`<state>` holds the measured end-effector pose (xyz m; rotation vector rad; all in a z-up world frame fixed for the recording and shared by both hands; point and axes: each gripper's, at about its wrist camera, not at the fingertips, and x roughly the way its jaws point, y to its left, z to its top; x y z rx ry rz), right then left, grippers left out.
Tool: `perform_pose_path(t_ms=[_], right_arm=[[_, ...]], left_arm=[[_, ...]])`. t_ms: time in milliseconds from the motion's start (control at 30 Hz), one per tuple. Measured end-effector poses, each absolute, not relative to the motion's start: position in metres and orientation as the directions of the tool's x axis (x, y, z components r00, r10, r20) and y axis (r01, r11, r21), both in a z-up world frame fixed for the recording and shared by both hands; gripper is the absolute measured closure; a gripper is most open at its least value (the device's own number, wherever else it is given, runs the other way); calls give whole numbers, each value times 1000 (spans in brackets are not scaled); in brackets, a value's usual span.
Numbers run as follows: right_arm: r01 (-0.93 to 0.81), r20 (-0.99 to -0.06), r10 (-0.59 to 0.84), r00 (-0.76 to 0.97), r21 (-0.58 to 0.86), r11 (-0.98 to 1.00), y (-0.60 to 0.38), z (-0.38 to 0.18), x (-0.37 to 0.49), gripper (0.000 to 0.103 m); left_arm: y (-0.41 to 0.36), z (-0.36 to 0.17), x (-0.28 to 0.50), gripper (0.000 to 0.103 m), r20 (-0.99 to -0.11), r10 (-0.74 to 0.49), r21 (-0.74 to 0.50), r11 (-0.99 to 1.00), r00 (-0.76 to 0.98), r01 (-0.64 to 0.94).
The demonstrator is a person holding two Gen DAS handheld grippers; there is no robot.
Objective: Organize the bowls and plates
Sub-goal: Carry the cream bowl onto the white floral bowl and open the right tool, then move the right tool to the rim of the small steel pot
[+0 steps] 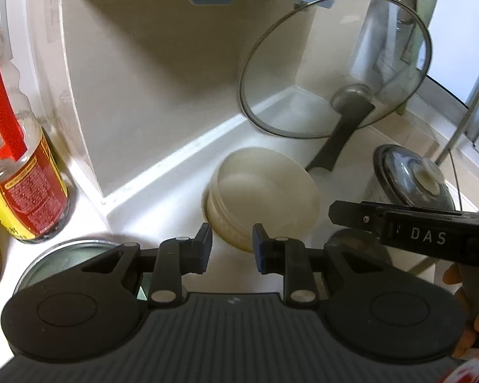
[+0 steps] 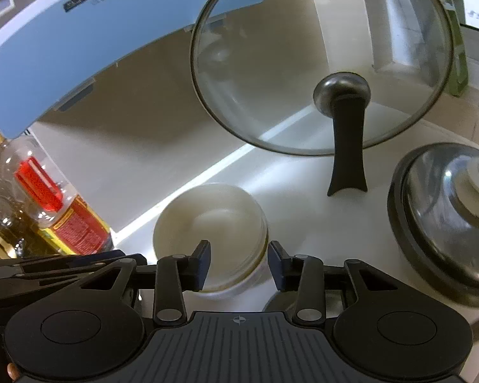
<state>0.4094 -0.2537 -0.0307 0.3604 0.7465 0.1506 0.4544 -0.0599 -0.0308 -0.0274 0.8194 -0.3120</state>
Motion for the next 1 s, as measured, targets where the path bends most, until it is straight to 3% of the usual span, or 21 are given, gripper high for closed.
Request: perform_pose_path(t_ms=[1000], right_arm=[[110,-701,235,674,410,906,-265,-50,311,51]], left_arm=[[-75,-52,381,79,-773,-335,-147,920,538,362]])
